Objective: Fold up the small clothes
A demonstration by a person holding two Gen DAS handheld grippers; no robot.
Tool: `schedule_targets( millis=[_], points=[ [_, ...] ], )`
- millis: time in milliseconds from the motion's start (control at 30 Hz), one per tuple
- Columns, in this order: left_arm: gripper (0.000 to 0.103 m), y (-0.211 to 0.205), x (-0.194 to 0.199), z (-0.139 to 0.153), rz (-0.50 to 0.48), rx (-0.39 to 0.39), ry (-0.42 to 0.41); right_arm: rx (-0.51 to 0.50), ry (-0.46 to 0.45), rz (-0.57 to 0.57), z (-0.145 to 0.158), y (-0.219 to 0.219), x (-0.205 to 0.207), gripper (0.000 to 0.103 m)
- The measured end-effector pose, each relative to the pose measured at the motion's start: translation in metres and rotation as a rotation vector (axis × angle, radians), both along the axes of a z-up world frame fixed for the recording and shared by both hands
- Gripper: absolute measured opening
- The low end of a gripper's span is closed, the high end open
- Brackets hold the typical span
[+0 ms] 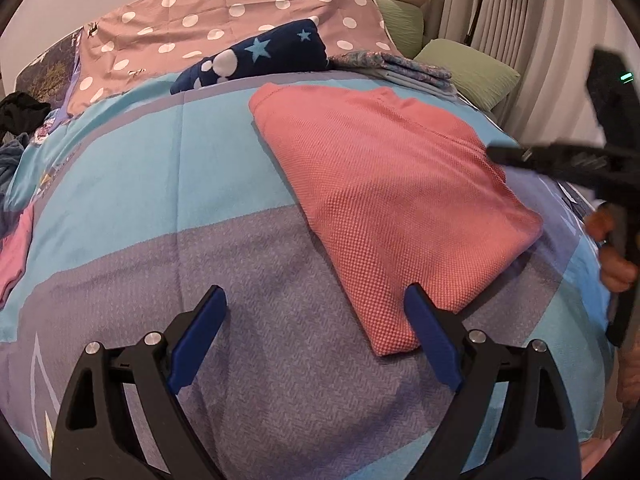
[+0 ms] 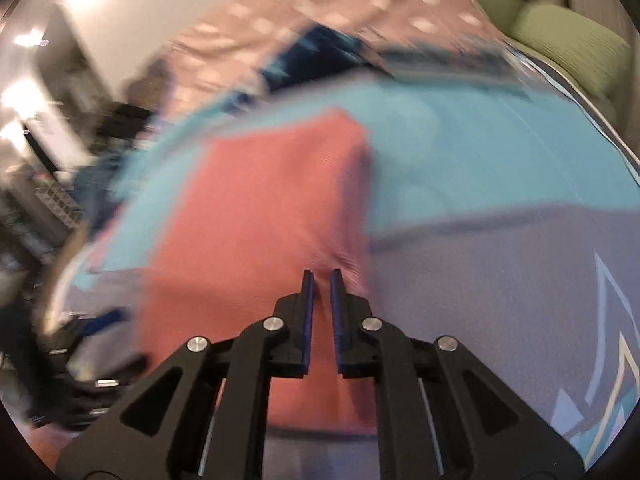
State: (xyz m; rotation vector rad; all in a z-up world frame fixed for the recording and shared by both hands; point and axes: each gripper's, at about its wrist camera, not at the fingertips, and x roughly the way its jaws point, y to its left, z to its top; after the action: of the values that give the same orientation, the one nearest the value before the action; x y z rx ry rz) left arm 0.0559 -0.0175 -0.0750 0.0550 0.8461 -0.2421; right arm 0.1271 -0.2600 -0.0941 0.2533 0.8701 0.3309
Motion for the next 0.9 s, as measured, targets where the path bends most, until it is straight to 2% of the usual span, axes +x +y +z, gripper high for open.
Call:
schedule_targets(
  millis=[67, 233, 333, 600, 767, 900],
  points=[
    [0.091, 0.001, 0.0, -0.001, 0.001, -0.009, 0.004, 0.06, 0.007, 0.0, -0.005, -0.009, 0.0, 0.005],
    [0.091, 0.004, -0.001, -0.002, 0.003, -0.028, 0.012, 0.05, -0.01, 0.012, 0.005, -0.012, -0.004, 0.012],
    [0.091, 0.004, -0.001, -0.002, 0.002, -0.032, 0.014, 0.049, -0.027, 0.0, 0.011, -0.015, -0.007, 0.025],
    [0.091, 0.005, -0.001, 0.001, -0.004, -0.049, 0.013, 0.029, -0.075, 0.016, 0.027, -0.014, -0.014, 0.033],
    [0.091, 0.012, 0.01, 0.009, -0.02, -0.138, 0.022, 0.02, -0.077, 0.027, 0.031, -0.015, -0.004, 0.046],
    [0.091, 0.022, 0.028, 0.015, -0.018, -0.265, 0.038, 0.045, -0.055, 0.033, 0.033, -0.019, 0.011, 0.051]
  ],
)
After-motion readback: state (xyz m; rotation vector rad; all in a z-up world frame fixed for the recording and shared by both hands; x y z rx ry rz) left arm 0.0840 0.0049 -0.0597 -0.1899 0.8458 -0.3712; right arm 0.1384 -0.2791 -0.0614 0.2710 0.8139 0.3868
